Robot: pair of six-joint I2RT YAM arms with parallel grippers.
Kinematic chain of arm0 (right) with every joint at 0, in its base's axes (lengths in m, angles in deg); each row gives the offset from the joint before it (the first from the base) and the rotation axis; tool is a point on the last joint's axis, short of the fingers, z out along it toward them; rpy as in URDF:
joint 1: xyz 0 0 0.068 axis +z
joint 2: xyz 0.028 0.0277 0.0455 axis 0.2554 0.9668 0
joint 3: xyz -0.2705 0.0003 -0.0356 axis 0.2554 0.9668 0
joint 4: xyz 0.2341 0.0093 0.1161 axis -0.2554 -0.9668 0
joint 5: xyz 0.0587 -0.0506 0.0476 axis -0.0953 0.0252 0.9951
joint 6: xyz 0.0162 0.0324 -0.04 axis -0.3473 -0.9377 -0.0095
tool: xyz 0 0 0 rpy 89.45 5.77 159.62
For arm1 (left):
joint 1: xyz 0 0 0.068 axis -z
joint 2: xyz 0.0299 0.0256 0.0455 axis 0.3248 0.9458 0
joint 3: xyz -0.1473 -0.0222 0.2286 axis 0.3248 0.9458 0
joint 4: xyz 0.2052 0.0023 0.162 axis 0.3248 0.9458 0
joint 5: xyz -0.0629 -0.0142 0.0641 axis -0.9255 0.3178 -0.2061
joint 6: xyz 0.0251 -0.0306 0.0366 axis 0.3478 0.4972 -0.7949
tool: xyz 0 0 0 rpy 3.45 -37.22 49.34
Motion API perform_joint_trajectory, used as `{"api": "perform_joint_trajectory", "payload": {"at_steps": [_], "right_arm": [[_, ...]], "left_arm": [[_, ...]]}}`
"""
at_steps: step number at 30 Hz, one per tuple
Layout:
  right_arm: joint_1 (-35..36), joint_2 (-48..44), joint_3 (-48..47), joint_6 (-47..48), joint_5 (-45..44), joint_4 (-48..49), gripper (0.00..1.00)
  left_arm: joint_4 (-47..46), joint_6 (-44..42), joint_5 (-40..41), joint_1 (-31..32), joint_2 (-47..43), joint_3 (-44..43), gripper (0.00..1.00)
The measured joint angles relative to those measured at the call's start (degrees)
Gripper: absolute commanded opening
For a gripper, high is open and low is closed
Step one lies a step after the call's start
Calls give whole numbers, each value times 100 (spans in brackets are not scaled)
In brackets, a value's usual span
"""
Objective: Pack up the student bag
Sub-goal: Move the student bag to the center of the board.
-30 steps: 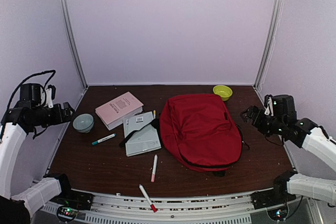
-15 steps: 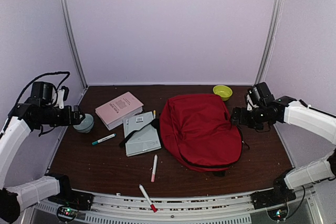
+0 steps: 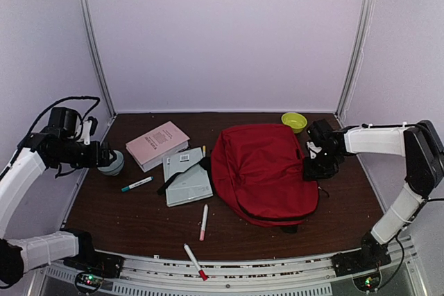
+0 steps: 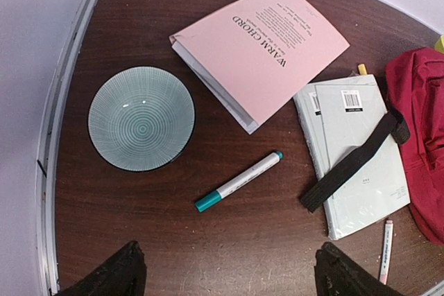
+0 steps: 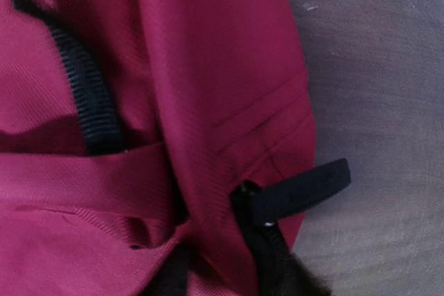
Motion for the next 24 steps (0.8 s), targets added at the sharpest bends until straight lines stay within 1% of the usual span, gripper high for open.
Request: {"api": "perform_joint_trajectory", "payload": {"at_steps": [1, 6, 9, 11, 14, 16, 19, 23, 24], "right_arm": [[0, 44, -20, 31, 31, 63, 0], [0, 22, 37, 79, 96, 315, 0], [-4, -273, 323, -22, 35, 494, 0], [-9, -728, 647, -190, -52, 544, 0], [-87, -1692, 1211, -555, -313, 470, 0], [-168, -2494, 1615, -907, -579, 341, 0], [-225, -3480, 2068, -1322, -715, 146, 0], [-120, -4170, 2540, -1676, -446, -28, 0], [26, -4245, 2623, -1727, -343, -61, 0]], "left_arm": [[0, 9, 13, 17, 35, 0, 84], [9, 31, 109, 201, 208, 0, 82], [7, 83, 280, 570, 319, -2, 81], [-9, 151, 404, 944, 446, -11, 81], [-79, 273, 527, 1589, 857, -155, 79], [-157, 363, 575, 2015, 1283, -369, 79], [-280, 435, 684, 2594, 1867, -785, 79], [-592, 466, 713, 3412, 2568, -1410, 79], [-669, 468, 702, 3578, 2682, -1504, 79]]}}
